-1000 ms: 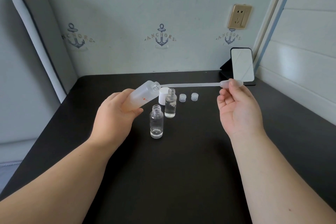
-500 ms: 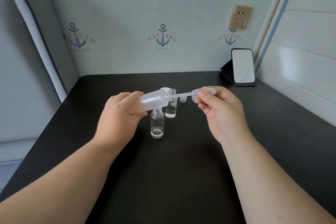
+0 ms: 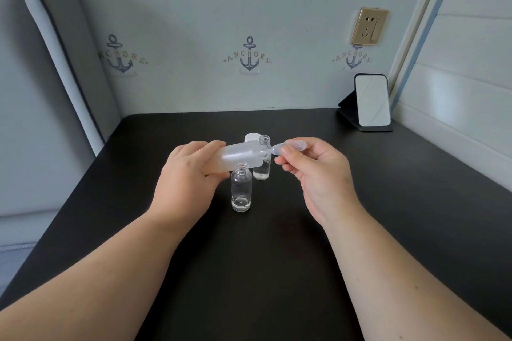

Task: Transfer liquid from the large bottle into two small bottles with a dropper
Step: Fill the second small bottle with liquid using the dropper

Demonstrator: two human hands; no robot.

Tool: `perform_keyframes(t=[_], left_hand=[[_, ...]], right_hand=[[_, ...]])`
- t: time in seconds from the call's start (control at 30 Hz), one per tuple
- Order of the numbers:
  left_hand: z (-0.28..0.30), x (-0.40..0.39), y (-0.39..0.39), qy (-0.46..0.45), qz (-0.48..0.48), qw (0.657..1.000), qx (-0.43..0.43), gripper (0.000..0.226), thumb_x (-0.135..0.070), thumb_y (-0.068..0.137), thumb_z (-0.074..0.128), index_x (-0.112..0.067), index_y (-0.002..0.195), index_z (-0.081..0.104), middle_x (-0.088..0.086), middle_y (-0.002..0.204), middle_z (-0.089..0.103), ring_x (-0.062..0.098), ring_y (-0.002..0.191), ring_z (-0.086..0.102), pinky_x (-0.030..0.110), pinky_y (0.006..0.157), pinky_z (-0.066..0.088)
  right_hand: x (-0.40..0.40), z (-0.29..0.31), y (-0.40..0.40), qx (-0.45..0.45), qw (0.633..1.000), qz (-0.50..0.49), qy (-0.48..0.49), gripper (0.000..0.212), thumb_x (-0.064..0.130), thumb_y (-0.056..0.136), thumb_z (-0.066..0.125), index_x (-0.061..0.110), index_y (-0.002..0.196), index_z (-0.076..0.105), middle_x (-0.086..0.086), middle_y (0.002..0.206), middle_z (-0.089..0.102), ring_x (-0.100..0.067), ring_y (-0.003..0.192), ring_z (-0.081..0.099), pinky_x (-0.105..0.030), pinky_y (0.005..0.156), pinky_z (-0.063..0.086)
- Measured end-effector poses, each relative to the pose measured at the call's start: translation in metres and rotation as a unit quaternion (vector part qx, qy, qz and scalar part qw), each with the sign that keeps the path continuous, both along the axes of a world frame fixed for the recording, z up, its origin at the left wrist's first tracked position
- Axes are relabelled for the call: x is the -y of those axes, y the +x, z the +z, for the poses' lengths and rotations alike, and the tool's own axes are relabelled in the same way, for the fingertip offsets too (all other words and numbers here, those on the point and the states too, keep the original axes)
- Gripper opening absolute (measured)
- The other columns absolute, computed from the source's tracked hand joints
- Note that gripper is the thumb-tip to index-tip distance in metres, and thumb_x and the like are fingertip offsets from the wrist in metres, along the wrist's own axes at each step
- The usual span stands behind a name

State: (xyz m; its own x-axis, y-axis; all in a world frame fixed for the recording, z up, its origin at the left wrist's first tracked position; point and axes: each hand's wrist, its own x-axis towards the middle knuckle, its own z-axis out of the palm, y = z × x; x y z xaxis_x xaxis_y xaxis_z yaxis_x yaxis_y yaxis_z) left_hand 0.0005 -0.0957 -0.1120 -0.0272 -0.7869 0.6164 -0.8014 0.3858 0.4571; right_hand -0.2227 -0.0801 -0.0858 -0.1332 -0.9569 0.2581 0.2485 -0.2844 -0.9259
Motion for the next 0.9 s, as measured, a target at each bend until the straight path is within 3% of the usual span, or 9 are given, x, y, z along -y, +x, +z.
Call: perform_keyframes(t=[0.37,0.63,0.77,0.9], left_hand=[[-0.001,0.001,0.001,0.004,0.0,1.0,-0.002,0.05,-0.02,0.082,0.082,-0.028,0.128,0.066,-0.016,0.114,0.059,0.022,0.113,0.049,0.031,0.093,0.036],[-0.001,0.001,0.002,0.008,0.003,1.0,-0.002,0.05,-0.02,0.082,0.082,-0.028,0.129,0.065,-0.022,0.111,0.051,0.021,0.113,0.049,0.029,0.092,0.034],[-0.001,0.0,0.003,0.015,0.004,1.0,-0.008,0.05,-0.02,0.082,0.082,-0.028,0.129,0.065,-0.021,0.111,0.052,0.02,0.114,0.048,0.028,0.092,0.033],[0.0,0.0,0.004,0.022,0.013,1.0,-0.012,0.051,-0.02,0.082,0.082,-0.027,0.13,0.065,-0.013,0.117,0.061,0.022,0.115,0.048,0.029,0.094,0.034]], right_hand=[[0.0,0.001,-0.006,0.017,1.0,0.003,0.016,0.008,0.0,0.09,0.071,0.006,0.095,0.074,-0.017,0.097,0.077,-0.021,0.081,0.073,-0.024,0.072,0.055],[0.0,0.002,-0.013,0.064,0.998,0.016,0.012,0.011,0.007,0.088,0.074,0.016,0.087,0.08,-0.012,0.094,0.077,-0.021,0.081,0.073,-0.024,0.071,0.056],[0.002,0.002,-0.017,0.092,0.995,0.015,0.025,0.013,0.016,0.08,0.077,0.01,0.092,0.077,-0.011,0.094,0.077,-0.021,0.081,0.073,-0.024,0.072,0.056],[0.003,0.002,-0.022,0.1,0.995,0.019,0.022,0.01,0.011,0.09,0.069,0.002,0.096,0.07,-0.01,0.094,0.076,-0.019,0.08,0.072,-0.024,0.073,0.056]])
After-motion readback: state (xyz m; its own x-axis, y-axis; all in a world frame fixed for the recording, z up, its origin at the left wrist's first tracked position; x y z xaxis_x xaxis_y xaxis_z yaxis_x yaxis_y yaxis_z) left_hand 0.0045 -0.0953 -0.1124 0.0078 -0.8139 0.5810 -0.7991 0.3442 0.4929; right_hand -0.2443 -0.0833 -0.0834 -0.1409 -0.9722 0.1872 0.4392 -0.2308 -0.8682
